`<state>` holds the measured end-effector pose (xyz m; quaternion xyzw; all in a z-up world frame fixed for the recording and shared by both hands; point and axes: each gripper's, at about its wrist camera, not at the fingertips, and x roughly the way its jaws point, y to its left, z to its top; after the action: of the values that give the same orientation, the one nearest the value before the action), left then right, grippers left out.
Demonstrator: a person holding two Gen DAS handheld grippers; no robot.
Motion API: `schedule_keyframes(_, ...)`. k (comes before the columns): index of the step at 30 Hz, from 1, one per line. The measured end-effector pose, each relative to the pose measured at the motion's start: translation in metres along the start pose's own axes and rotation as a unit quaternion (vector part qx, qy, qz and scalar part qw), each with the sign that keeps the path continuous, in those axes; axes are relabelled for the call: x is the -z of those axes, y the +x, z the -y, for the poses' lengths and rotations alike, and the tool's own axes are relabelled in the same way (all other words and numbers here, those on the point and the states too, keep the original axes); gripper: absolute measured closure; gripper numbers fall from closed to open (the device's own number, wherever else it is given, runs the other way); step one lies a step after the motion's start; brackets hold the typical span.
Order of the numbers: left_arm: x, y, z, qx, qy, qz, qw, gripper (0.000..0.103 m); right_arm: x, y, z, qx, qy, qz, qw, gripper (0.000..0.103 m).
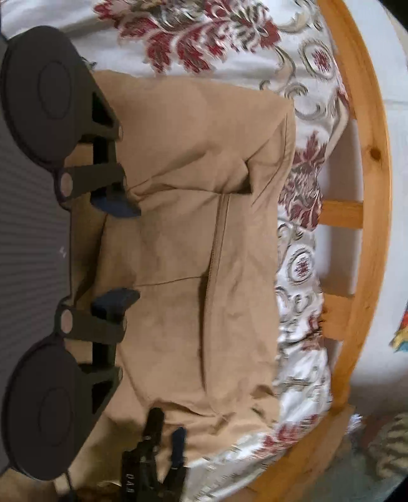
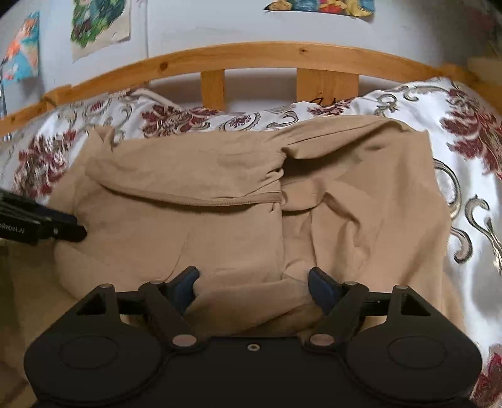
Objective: Fold large clothes
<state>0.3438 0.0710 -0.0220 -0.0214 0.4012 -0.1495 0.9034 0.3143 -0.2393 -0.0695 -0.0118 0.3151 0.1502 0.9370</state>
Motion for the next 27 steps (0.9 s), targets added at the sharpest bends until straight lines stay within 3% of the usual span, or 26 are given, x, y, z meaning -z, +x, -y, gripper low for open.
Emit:
schedule_keyframes(1, 0.001, -0.007, 0.000, -0.005, -0.011, 0.004, 0.9999, 0.018, 0.000, -0.008, 0.003, -0.004, 0.011, 0.005, 1.000, 0.019)
schedule_keyframes(2, 0.003, -0.014, -0.001, -0.017, -0.017, 0.010, 0.9997, 0.009, -0.001, -0.013, 0.004, -0.006, 0.019, 0.011, 1.000, 0.018)
schedule_keyframes(10, 0.031, -0.052, 0.021, -0.061, -0.006, 0.028, 0.9977, 0.001, 0.008, -0.077, -0.011, -0.001, 0.003, 0.037, 0.999, 0.003)
schedule_keyframes(16, 0.081, -0.082, 0.056, -0.067, 0.014, 0.031, 0.9972, 0.001, 0.050, -0.127, -0.037, 0.007, -0.042, 0.039, 0.998, 0.001)
schedule_keyframes(21, 0.126, -0.119, 0.078, -0.038, 0.058, 0.036, 0.9969, 0.001, 0.087, -0.171, -0.067, -0.006, -0.108, 0.035, 0.993, 0.001)
schedule_keyframes(27, 0.174, -0.155, 0.099, 0.010, 0.115, 0.035, 0.9927, 0.001, 0.121, -0.208, -0.119, -0.007, -0.239, -0.045, 0.970, 0.001)
